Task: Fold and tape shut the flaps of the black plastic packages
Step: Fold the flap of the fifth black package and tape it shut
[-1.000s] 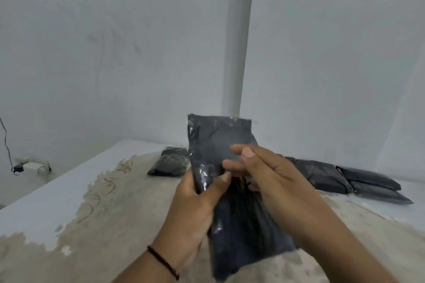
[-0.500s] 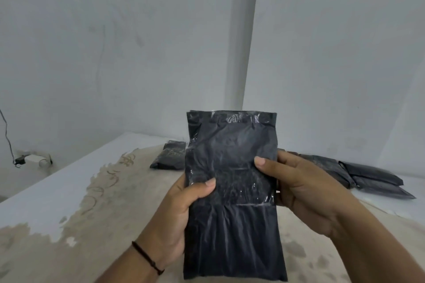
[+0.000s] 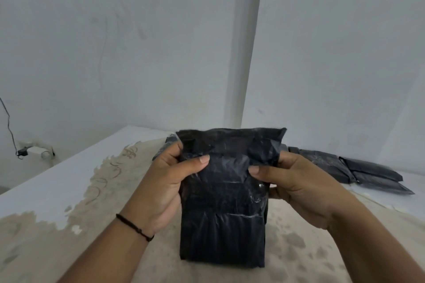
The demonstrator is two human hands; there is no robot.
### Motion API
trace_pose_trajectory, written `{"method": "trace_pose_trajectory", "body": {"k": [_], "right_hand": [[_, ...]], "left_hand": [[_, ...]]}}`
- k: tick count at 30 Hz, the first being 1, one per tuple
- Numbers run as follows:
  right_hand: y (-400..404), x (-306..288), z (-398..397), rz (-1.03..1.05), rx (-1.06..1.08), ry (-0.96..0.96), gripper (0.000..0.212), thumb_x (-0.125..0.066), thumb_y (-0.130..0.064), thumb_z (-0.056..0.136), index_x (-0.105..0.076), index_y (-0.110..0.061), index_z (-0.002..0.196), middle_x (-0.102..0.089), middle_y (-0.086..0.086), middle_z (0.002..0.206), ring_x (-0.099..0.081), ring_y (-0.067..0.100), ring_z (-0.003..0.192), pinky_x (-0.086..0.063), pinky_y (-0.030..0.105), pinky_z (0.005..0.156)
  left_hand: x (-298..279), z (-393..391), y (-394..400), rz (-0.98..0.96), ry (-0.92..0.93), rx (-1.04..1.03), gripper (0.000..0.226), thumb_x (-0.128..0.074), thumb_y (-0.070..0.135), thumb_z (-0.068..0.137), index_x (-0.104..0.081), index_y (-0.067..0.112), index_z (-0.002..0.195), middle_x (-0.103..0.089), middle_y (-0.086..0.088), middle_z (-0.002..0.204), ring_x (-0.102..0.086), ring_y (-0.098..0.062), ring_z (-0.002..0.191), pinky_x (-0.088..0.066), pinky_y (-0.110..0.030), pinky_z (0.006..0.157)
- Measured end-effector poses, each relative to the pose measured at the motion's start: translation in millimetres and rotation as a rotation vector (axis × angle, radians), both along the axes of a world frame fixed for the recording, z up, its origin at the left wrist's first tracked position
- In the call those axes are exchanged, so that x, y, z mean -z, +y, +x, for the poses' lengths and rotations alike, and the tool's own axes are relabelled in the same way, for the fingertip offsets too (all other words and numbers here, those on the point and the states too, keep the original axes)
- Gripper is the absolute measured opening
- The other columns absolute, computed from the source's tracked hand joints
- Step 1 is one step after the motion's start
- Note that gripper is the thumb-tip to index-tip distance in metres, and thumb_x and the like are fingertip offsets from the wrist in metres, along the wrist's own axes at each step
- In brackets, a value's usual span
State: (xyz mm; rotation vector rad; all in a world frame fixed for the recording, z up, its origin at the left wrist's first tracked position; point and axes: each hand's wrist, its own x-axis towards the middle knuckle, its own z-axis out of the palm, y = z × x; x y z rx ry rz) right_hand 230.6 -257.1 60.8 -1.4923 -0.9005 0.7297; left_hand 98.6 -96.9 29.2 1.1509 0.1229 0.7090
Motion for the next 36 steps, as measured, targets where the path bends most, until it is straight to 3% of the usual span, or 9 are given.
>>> {"method": "trace_pose_trajectory", "body": {"k": [7,9,12,15,19,24,28,32,36], "right_hand": [[0,7,1,0.197,0.087,-0.156,0.033,-0.066,0.004,0.076,-0.079,-0.025,0.084,-0.076,-0.002,0.093,-0.07,0.007,0.087,-0.055,0.019,0.072],[1,9,-1,0.263,0.094,-0.254,0.04,-0.065,0.013,0.074,-0.078,-0.023,0.079,-0.075,0.001,0.098,-0.069,0.006,0.092,-0.053,0.016,0.078],[3,18,-3,0.348,0.095,-0.3,0.047,-0.06,0.024,0.073,-0.079,-0.019,0.073,-0.069,0.006,0.104,-0.067,0.005,0.091,-0.052,0.014,0.079],[5,28,-1,0.374,0.139,-0.391,0.054,-0.061,0.025,0.071,-0.079,-0.026,0.074,-0.065,0.007,0.108,-0.065,0.005,0.095,-0.052,0.019,0.086],[7,34,0,0.42,0.118,-0.401,0.056,-0.067,0.017,0.071,-0.077,-0.038,0.072,-0.061,0.006,0.112,-0.063,0.003,0.098,-0.052,0.021,0.087],[2,32,-3,0.371,0.069,-0.37,0.017,-0.08,-0.043,0.064,-0.077,-0.041,0.081,-0.059,0.002,0.123,-0.059,0.01,0.114,-0.05,0.032,0.098],[-4,32,2,0.253,0.041,-0.397,0.035,-0.063,0.002,0.082,-0.077,-0.03,0.088,-0.06,-0.002,0.126,-0.055,0.005,0.119,-0.045,0.031,0.104],[-6,28,-4,0.234,0.019,-0.353,0.029,-0.057,0.004,0.086,-0.074,-0.018,0.095,-0.067,-0.009,0.117,-0.06,-0.004,0.108,-0.044,0.01,0.092],[-7,29,-2,0.208,0.034,-0.331,0.03,-0.055,0.0,0.088,-0.073,-0.023,0.095,-0.071,-0.014,0.11,-0.063,-0.002,0.105,-0.046,0.011,0.089]], "left_hand": [[2,-2,6,-0.036,-0.052,0.018,0.017,-0.077,0.001,0.057,-0.069,0.015,0.063,-0.072,-0.007,0.089,-0.068,-0.022,0.092,-0.057,-0.031,0.077],[5,-2,9,-0.033,-0.083,0.076,0.03,-0.089,0.006,0.046,-0.066,0.013,0.063,-0.07,-0.007,0.091,-0.068,-0.023,0.095,-0.057,-0.03,0.077],[6,-4,14,-0.063,-0.077,0.147,0.014,-0.072,0.002,0.056,-0.063,0.01,0.064,-0.066,-0.009,0.093,-0.064,-0.026,0.099,-0.054,-0.035,0.086],[-1,-10,15,-0.108,-0.061,0.13,0.032,-0.064,0.032,0.063,-0.07,0.003,0.076,-0.065,-0.019,0.106,-0.058,-0.033,0.109,-0.042,-0.046,0.096],[-16,-19,10,0.184,0.317,-0.008,0.059,-0.055,0.059,0.075,-0.068,0.01,0.105,-0.07,-0.008,0.109,-0.065,-0.025,0.101,-0.049,-0.041,0.086],[-11,-23,5,0.328,0.436,0.014,0.05,-0.076,0.035,0.061,-0.07,0.009,0.103,-0.075,-0.009,0.1,-0.07,-0.022,0.094,-0.054,-0.038,0.084],[0,-22,8,0.29,0.372,0.002,0.056,-0.077,0.031,0.057,-0.068,0.007,0.106,-0.074,-0.01,0.103,-0.07,-0.022,0.093,-0.054,-0.034,0.077],[9,-17,11,0.313,0.283,-0.041,0.045,-0.076,0.025,0.059,-0.068,0.009,0.1,-0.075,-0.005,0.096,-0.071,-0.017,0.087,-0.056,-0.027,0.071],[15,-16,11,0.328,0.213,-0.071,0.038,-0.075,0.027,0.06,-0.071,0.017,0.096,-0.076,-0.003,0.096,-0.071,-0.018,0.09,-0.056,-0.026,0.072]]}}
